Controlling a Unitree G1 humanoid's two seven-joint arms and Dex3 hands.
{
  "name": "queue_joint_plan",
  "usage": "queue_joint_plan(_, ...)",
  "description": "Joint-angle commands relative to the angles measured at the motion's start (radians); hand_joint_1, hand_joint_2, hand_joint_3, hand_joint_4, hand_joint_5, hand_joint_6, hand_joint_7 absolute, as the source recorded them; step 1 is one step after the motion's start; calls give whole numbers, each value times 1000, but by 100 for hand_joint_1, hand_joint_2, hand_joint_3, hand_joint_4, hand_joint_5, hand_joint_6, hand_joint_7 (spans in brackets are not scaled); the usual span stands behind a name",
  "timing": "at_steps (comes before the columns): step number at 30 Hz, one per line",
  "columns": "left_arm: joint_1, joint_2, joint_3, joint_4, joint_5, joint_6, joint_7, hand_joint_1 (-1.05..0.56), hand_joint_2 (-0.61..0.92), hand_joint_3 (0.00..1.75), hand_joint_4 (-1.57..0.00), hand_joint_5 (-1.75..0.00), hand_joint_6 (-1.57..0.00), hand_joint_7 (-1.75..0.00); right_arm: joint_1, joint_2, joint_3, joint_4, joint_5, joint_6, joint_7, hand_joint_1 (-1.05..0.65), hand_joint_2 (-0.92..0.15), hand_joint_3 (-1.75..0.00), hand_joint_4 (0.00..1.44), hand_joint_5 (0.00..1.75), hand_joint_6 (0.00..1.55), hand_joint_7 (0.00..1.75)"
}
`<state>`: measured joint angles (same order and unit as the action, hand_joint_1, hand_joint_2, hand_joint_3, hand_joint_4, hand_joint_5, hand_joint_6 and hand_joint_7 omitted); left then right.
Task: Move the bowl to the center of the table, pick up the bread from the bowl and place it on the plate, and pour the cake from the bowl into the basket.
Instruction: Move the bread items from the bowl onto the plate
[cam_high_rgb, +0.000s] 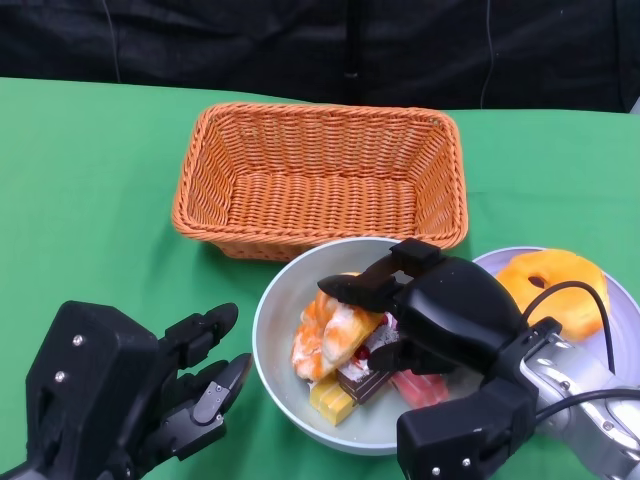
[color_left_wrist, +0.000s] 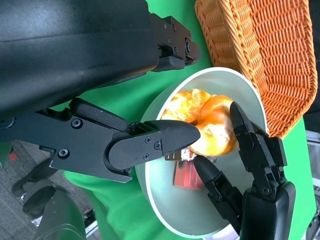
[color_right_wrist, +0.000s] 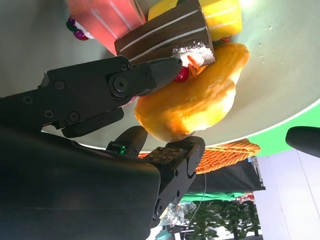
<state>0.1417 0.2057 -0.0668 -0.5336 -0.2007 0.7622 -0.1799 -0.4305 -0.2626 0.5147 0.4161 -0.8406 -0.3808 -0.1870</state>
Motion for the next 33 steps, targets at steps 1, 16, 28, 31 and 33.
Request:
queue_joint_plan(1,-10,-2,3,1,7,8,11,-56,92,61,-13,-15,-17,-1,-16,14,8,109,13,-63,-93,-28,-91,-2,54,67,68,8)
queue_joint_plan(16,-10,-6,-3,4,14,-3,3,-57,92,61,-13,-15,-17,-1,-63,26,26,281,19,-265,-301,-13,-52,-86,97,123,116,40)
queue_joint_plan(28,-3,-2,0,4,12,-8,-2,-57,92,61,-13,-16,-18,-1,-39,25,-8,202,50,-340,-384,-15,-37,-125,99,161,103,112)
queue_joint_plan(31,4,5,6,7,9,-13,-9,-58,92,60,-13,-16,-18,-1,-2,21,-60,71,78,-384,-428,-19,-28,-154,104,173,81,169)
queue_joint_plan(33,15,4,7,10,4,-24,-14,-59,92,60,-13,-16,-18,-1,34,14,-85,-4,97,-399,-410,-22,-28,-157,104,174,79,173)
